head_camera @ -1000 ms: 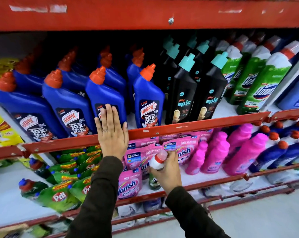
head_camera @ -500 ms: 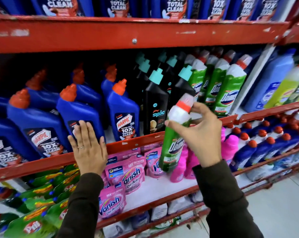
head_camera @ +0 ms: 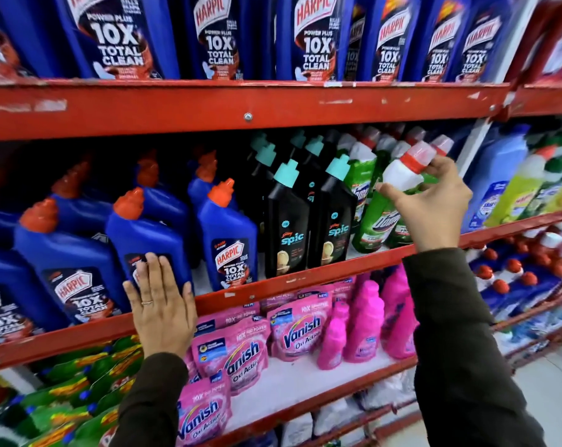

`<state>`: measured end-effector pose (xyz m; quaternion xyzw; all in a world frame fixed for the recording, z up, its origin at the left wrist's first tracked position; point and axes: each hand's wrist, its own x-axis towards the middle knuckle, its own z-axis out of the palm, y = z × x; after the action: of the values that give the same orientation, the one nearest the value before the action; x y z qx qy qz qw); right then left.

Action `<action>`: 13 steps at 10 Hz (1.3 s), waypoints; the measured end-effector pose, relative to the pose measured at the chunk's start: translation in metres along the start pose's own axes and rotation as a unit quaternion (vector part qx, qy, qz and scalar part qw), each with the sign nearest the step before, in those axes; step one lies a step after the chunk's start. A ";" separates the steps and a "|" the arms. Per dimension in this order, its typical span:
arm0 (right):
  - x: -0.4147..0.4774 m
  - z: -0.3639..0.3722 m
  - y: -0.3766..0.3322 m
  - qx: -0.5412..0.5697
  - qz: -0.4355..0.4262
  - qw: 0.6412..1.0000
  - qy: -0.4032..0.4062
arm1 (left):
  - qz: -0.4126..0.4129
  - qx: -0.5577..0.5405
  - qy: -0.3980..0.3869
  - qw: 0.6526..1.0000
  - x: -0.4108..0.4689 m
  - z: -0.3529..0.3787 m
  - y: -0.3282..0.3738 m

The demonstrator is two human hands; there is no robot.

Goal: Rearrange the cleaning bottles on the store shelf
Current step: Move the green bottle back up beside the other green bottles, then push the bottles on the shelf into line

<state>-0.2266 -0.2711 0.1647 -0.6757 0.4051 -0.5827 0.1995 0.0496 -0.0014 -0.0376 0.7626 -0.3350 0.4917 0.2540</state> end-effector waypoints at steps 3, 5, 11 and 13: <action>0.025 0.034 0.004 -0.081 -0.020 0.990 -0.115 | -0.006 -0.003 -0.013 1.000 -0.002 -0.001 -0.001; 0.021 0.037 0.015 -0.065 -0.042 0.992 -0.102 | -0.005 -0.018 -0.010 1.000 0.001 -0.003 0.002; -0.057 0.019 0.027 -0.027 -0.240 0.967 -0.084 | 0.007 0.027 -0.021 0.999 0.039 -0.069 0.081; -0.030 -0.007 -0.026 -0.040 -0.313 0.945 -0.086 | 0.026 0.035 0.025 0.999 0.131 -0.118 0.125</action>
<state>-0.2246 -0.2316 0.1668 -0.8235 0.1774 -0.5387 0.0136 -0.0760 -0.0321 0.1355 0.7493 -0.3306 0.5287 0.2230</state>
